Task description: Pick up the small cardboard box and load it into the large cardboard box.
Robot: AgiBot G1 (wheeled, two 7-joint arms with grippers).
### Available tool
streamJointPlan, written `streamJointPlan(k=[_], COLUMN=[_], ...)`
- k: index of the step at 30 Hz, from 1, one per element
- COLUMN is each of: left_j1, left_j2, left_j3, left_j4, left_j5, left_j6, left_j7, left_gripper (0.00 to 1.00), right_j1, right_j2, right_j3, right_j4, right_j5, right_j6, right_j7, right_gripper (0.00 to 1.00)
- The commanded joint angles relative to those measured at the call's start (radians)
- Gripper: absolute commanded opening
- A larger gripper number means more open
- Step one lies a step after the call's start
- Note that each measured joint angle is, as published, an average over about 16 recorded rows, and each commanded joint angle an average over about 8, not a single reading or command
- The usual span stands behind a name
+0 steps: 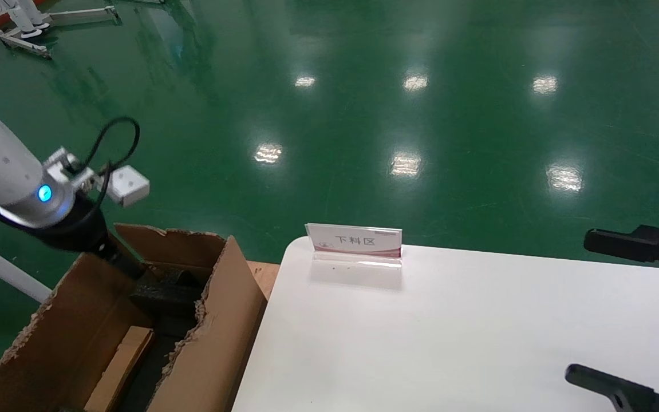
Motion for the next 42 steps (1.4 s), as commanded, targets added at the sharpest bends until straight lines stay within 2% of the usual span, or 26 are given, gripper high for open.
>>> streamJointPlan(k=[1,7,11,20,42], left_j1=[-0.024,-0.117,-0.137,-0.059,0.188], left_j2=[-0.017,-0.150,-0.188,-0.142,-0.108], left_j3=[-0.028,-0.113,-0.141,-0.207,-0.520], left_j4=[-0.019,-0.117,-0.141,-0.117,-0.095], left_j5=[0.012,0.008,0.003,-0.016,-0.137], left_j6=[-0.006,-0.038,-0.046,-0.015,0.064], left_j7=[0.029,0.178,0.228,0.243,0.408], left_gripper=[1.00,1.00,1.00,1.00,1.00], right_j1=[0.000,0.000,0.000,0.000,0.000], right_j2=[0.000,0.000,0.000,0.000,0.000], right_j3=[0.000,0.000,0.000,0.000,0.000], right_j4=[0.000,0.000,0.000,0.000,0.000], right_j5=[0.000,0.000,0.000,0.000,0.000], right_j6=[0.000,0.000,0.000,0.000,0.000], right_j7=[0.000,0.000,0.000,0.000,0.000], right_gripper=[1.00,1.00,1.00,1.00,1.00])
